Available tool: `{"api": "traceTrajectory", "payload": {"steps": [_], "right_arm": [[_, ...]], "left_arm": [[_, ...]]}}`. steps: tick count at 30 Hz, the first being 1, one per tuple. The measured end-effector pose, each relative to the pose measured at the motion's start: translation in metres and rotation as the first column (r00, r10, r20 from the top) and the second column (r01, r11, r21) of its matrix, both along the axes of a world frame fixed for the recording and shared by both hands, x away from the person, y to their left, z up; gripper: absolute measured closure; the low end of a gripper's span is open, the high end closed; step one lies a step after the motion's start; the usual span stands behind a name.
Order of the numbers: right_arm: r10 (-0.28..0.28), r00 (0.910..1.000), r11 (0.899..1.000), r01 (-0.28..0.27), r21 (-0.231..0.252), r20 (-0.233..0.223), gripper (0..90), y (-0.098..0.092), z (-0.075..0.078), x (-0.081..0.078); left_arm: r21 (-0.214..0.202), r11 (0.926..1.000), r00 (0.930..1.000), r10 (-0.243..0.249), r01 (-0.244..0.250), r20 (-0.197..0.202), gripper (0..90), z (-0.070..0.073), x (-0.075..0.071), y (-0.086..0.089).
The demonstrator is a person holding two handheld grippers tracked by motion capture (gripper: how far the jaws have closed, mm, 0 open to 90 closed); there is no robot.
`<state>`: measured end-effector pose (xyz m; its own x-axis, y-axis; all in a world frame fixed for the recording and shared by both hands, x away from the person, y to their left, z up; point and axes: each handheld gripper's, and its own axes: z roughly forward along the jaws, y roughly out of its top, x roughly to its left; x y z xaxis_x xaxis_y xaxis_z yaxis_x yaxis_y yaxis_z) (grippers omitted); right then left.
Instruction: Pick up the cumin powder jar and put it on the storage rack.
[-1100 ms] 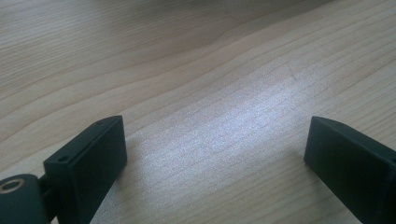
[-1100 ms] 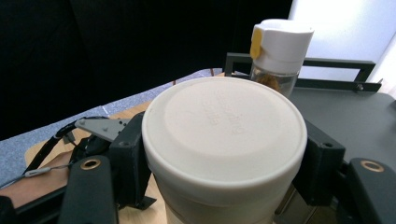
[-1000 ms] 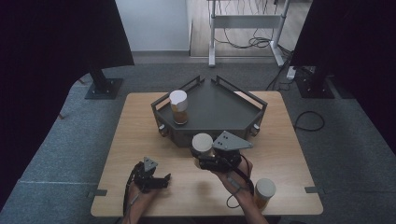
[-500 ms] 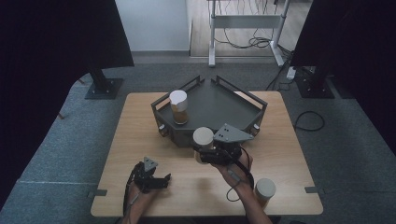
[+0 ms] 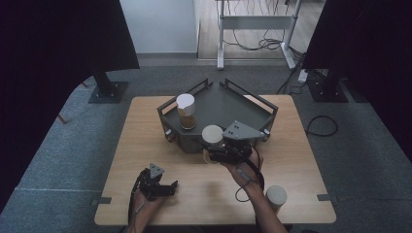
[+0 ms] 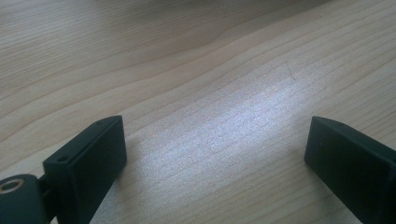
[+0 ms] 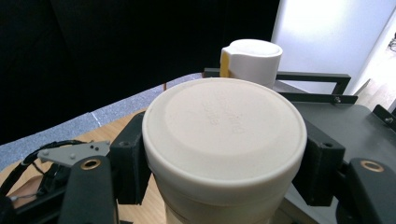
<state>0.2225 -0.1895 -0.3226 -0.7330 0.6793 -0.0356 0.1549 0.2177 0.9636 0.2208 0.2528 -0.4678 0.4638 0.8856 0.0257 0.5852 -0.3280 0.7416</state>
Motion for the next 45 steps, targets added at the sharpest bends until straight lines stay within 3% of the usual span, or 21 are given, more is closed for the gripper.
{"api": "traceTrajectory", "payload": {"steps": [9,29,45], "right_arm": [[-0.014,0.9999,1.0,0.014,0.001,0.002,32.7,0.002,0.007,0.011],[-0.05,0.9987,0.999,0.05,0.019,-0.006,32.7,-0.001,0.007,0.038],[-0.072,0.9974,0.997,0.072,0.0,-0.001,32.7,0.002,0.014,0.064]], "left_arm": [[0.003,1.0,1.0,-0.003,0.003,-0.001,5.0,0.0,0.0,0.0],[0.002,1.0,1.0,-0.005,0.005,-0.003,5.0,0.001,0.0,0.0],[0.001,1.0,1.0,-0.006,0.006,-0.001,5.0,0.0,0.0,0.0]]}}
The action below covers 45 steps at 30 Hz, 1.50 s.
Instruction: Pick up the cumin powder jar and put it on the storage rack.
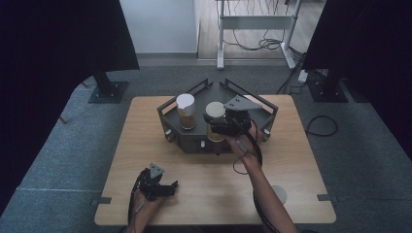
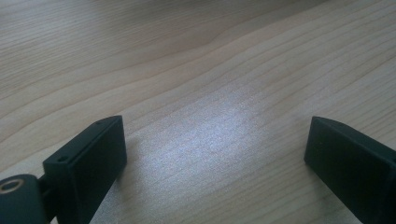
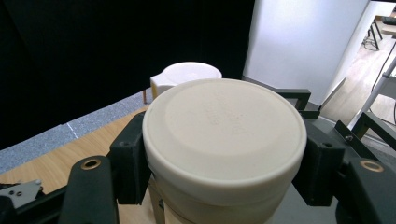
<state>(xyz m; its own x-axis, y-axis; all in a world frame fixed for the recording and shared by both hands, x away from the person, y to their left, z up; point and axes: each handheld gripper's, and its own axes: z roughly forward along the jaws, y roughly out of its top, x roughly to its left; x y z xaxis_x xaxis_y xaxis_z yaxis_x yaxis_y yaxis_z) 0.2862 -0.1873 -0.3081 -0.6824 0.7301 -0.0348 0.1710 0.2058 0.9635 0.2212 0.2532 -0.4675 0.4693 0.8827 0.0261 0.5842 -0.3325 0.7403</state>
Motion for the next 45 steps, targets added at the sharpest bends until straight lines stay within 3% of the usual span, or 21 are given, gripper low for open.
{"api": "traceTrajectory", "payload": {"steps": [26,45], "right_arm": [[-0.034,0.9994,0.999,0.034,0.007,-0.007,32.8,0.005,0.001,0.044],[-0.061,0.998,0.998,0.061,-0.003,-0.016,32.8,0.01,-0.01,0.06]], "left_arm": [[0.002,1.0,1.0,-0.005,0.005,0.0,5.0,0.0,0.0,0.0],[0.002,1.0,1.0,-0.006,0.006,-0.001,5.0,0.0,0.0,0.0]]}}
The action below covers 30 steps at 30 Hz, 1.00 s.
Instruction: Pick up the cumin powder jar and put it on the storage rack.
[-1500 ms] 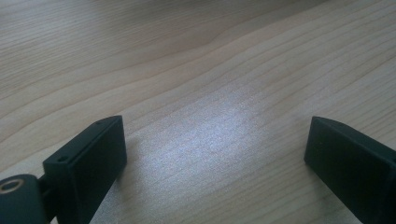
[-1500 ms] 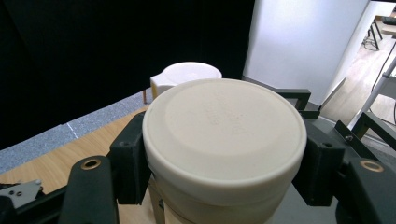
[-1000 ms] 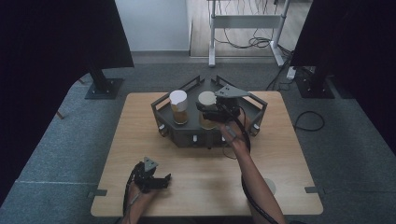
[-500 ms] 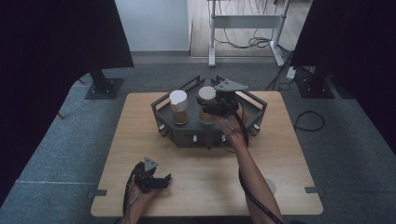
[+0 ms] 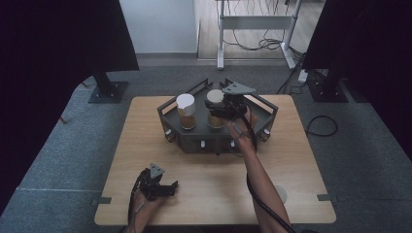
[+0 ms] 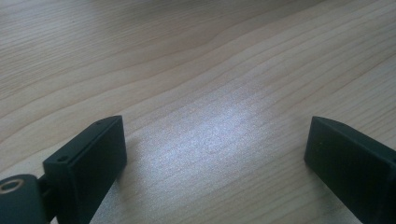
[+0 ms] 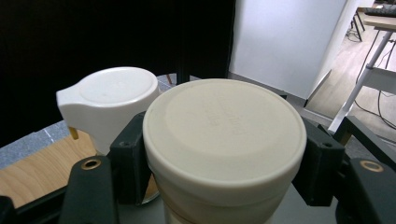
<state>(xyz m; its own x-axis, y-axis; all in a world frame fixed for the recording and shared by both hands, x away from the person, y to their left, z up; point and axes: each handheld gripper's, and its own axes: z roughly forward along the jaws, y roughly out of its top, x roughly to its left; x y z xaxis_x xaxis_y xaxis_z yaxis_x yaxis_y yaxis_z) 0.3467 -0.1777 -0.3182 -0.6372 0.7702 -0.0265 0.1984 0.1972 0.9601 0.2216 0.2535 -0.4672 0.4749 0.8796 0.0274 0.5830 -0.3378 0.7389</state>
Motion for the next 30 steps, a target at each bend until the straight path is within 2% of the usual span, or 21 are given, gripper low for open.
{"api": "traceTrajectory", "payload": {"steps": [18,20,30], "right_arm": [[-0.02,0.9996,1.0,0.019,-0.017,-0.021,32.8,0.007,-0.013,0.009],[-0.026,0.9994,1.0,0.026,-0.008,-0.024,32.8,0.006,-0.016,0.01],[-0.024,0.9992,1.0,0.024,-0.003,-0.032,32.4,0.005,-0.015,0.011]], "left_arm": [[0.0,1.0,1.0,-0.003,0.003,0.002,5.0,0.0,0.0,0.0],[-0.001,1.0,1.0,-0.003,0.003,0.002,5.0,0.0,0.0,0.0],[0.0,1.0,1.0,-0.004,0.004,0.001,5.0,0.0,0.0,0.0]]}}
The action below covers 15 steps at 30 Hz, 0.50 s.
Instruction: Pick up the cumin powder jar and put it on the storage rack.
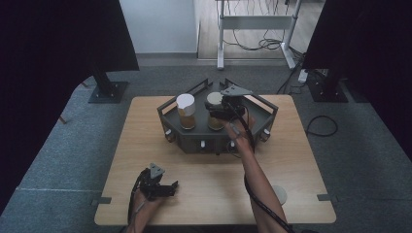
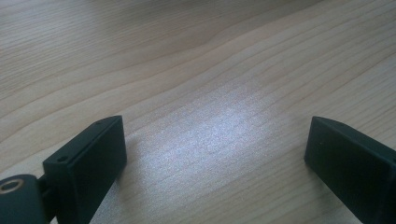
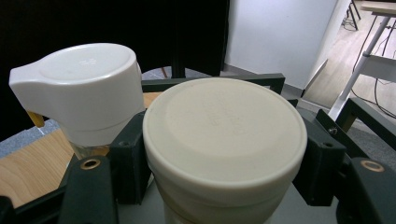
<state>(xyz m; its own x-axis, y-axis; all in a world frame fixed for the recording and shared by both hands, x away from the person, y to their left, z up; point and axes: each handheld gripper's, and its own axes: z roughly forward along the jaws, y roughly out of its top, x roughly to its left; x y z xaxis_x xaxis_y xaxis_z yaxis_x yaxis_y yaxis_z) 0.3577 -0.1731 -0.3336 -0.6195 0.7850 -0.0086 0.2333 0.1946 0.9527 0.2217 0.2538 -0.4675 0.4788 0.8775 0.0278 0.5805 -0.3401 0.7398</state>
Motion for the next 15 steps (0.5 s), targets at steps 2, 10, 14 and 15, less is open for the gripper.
{"api": "traceTrajectory", "payload": {"steps": [2,10,14,15], "right_arm": [[-0.002,1.0,1.0,0.002,0.005,0.0,32.1,-0.001,-0.0009,0.0],[0.037,0.9993,0.999,-0.036,-0.011,0.005,10.6,-0.0018,-0.0016,0.0048],[0.026,0.9997,0.999,-0.026,-0.024,0.001,4.0,0.0013,-0.0015,0.0054],[0.021,0.9998,0.999,-0.021,-0.024,0.0,3.4,0.0017,-0.0018,0.0052]], "left_arm": [[0.0,1.0,1.0,-0.001,0.001,0.0,5.0,0.0,0.0001,0.0001],[0.001,1.0,1.0,-0.003,0.003,-0.001,5.0,0.0003,0.0004,0.0002],[0.001,1.0,1.0,-0.002,0.002,-0.001,4.9,0.0002,0.0004,0.0002],[0.002,1.0,1.0,-0.002,0.002,-0.001,4.9,0.0003,0.0004,0.0002]]}}
